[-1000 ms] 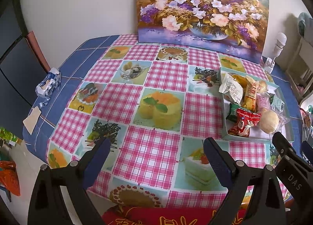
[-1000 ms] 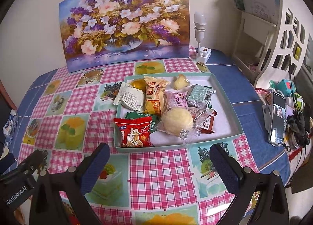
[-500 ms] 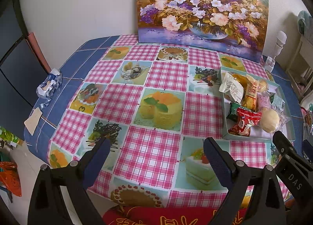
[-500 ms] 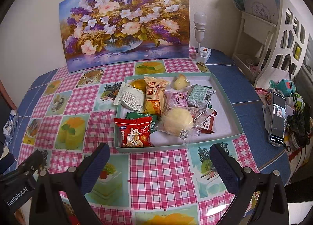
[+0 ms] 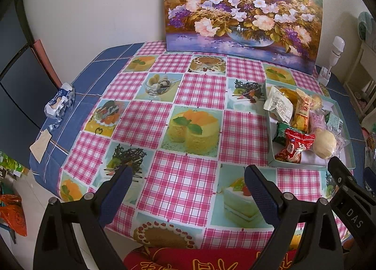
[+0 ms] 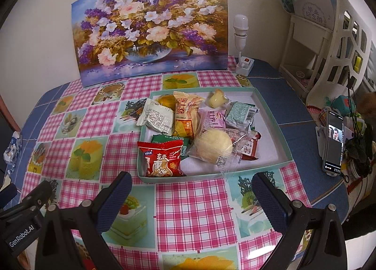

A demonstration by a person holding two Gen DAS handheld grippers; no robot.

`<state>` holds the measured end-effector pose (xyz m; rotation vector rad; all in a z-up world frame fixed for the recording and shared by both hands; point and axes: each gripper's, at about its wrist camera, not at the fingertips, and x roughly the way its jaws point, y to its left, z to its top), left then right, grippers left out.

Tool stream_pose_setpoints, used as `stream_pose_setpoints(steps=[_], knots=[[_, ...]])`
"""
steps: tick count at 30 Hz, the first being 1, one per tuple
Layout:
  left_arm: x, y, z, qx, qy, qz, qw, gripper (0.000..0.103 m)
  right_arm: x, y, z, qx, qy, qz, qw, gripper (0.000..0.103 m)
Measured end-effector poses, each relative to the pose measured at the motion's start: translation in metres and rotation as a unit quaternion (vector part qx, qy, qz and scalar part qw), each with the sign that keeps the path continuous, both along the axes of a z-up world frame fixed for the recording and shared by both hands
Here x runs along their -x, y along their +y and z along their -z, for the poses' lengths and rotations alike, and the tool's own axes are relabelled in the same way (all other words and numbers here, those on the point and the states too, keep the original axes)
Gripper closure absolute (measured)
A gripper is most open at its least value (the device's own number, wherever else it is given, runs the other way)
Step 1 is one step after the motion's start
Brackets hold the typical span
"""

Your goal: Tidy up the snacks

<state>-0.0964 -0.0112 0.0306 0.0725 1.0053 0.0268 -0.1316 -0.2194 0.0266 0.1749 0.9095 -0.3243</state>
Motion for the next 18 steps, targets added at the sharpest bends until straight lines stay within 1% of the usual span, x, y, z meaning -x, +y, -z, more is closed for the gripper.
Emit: stream_pose_setpoints(steps=[18], knots=[[-0.0003, 0.0048, 0.0000, -0.003, 0.001, 0.002, 1.0000, 0.007, -0.0001, -0.0001, 0.0008, 0.000, 0.000, 0.000, 1.000, 0.000]])
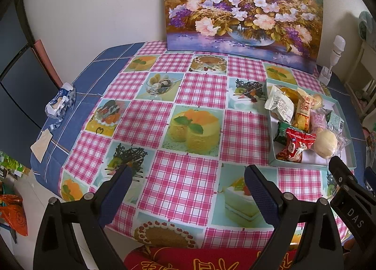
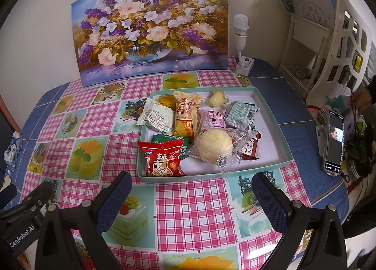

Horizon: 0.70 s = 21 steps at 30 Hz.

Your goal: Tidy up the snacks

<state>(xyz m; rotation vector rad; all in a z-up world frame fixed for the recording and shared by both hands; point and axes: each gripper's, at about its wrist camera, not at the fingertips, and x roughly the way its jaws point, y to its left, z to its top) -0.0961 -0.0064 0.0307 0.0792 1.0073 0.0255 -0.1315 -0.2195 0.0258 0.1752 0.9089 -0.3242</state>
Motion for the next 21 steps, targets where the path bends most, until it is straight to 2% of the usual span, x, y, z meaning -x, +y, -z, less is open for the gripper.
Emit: stream_pose_setpoints(steps=[21], knots=[[0.0008, 0.0015, 0.0006, -0.002, 0.000, 0.001, 1.0000, 0.007, -0.0001, 0.0002, 0.0007, -0.001, 0.001, 0.001, 1.000, 0.000]])
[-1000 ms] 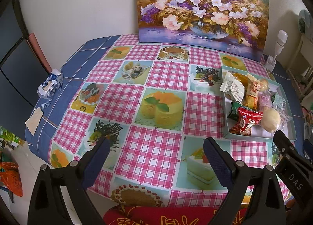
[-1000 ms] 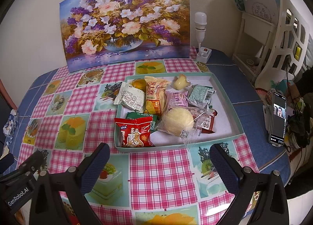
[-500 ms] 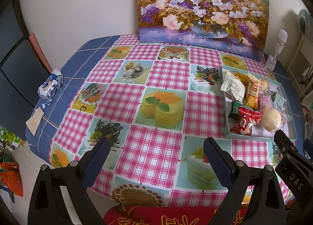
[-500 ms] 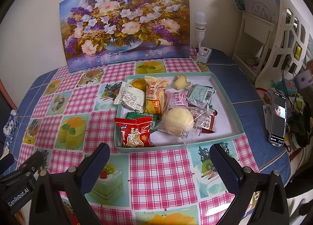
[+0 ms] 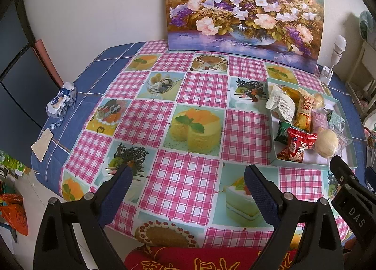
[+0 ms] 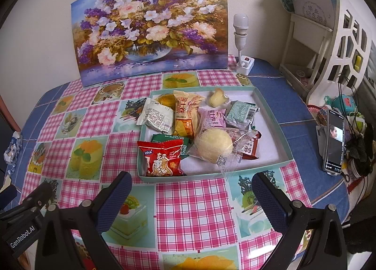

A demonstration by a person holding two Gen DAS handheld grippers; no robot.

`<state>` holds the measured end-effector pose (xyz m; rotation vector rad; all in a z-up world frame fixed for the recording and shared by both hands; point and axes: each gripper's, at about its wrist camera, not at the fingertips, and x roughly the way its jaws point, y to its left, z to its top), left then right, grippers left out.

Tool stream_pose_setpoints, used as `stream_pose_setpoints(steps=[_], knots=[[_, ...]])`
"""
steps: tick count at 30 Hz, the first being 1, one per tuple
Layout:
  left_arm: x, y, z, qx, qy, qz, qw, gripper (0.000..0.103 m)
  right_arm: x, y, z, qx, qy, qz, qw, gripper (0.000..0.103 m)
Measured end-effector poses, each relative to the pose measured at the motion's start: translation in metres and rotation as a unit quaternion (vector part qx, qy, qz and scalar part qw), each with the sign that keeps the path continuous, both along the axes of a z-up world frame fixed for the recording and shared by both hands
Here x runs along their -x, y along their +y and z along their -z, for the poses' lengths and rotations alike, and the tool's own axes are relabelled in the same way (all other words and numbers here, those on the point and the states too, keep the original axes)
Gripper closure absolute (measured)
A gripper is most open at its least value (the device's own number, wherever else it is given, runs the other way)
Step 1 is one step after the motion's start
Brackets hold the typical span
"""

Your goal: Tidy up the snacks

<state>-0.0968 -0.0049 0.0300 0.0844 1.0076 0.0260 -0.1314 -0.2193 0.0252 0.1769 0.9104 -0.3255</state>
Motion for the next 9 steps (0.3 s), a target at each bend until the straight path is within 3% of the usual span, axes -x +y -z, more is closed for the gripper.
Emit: stream_pose_setpoints(steps=[9], knots=[[-0.0008, 0.0002, 0.0007, 0.000, 0.002, 0.003, 1.0000, 0.007, -0.0003, 0.0010, 0.0011, 0.000, 0.001, 0.000, 1.000, 0.000]])
